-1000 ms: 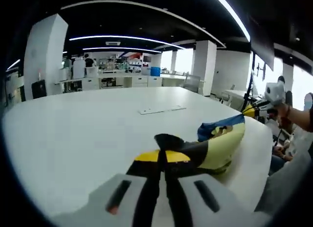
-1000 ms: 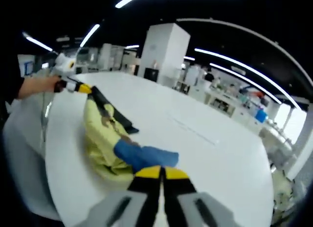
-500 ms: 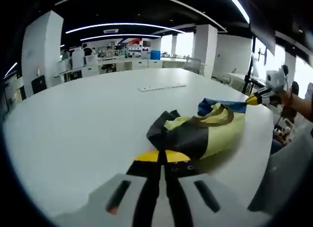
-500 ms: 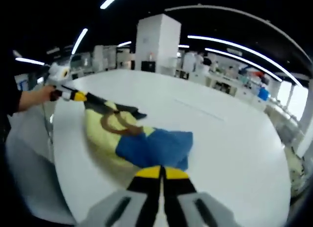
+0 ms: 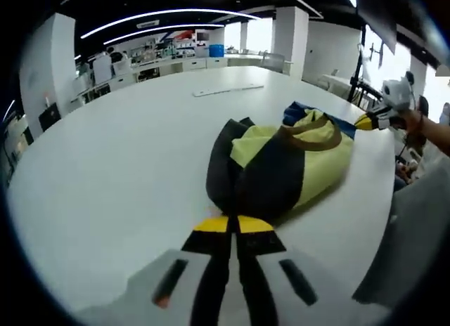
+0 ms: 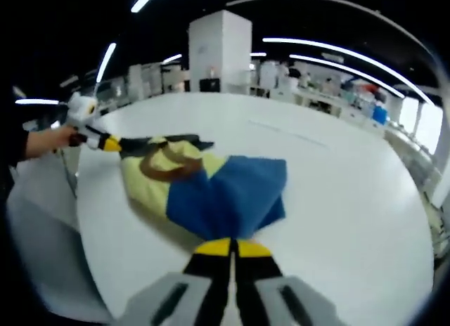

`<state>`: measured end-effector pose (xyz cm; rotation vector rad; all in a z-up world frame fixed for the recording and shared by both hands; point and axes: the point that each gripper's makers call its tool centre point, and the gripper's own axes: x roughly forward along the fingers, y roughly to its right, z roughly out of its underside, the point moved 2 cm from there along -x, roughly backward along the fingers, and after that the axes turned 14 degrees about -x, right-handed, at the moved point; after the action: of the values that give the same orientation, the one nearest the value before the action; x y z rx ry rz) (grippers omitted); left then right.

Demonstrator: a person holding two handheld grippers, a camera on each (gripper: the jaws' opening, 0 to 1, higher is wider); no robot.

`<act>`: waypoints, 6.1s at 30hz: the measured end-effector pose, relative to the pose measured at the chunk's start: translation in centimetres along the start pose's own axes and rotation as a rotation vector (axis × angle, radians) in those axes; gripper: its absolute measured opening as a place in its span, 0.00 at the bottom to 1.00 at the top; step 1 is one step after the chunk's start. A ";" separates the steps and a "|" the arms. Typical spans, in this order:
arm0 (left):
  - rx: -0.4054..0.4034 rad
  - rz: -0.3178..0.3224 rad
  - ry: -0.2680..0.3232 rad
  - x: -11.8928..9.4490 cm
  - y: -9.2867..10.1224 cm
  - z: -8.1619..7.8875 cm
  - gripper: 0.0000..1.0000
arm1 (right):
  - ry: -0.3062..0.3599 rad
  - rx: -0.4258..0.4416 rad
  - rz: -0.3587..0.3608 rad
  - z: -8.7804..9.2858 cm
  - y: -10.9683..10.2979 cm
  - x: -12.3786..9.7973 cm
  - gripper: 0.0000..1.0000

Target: Fold the garment on the visible template until the final outline fits inside the template.

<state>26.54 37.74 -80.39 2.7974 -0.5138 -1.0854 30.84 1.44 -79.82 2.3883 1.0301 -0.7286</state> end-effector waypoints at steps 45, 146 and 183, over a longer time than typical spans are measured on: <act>0.240 0.236 -0.087 4.5 1.9 -2.3 0.18 | -0.016 -0.056 -0.175 -1.2 -2.2 2.3 0.09; -0.271 -0.114 0.366 18.2 -5.7 -20.8 0.00 | 0.137 0.212 0.205 -10.9 18.7 16.7 0.00; -0.167 -0.108 0.341 14.3 -4.5 -20.1 0.54 | 0.067 0.221 0.176 -11.4 15.9 13.6 0.79</act>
<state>51.12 36.38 -75.54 2.7997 -0.2268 -0.6095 54.19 5.14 -76.59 2.6679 0.7855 -0.7360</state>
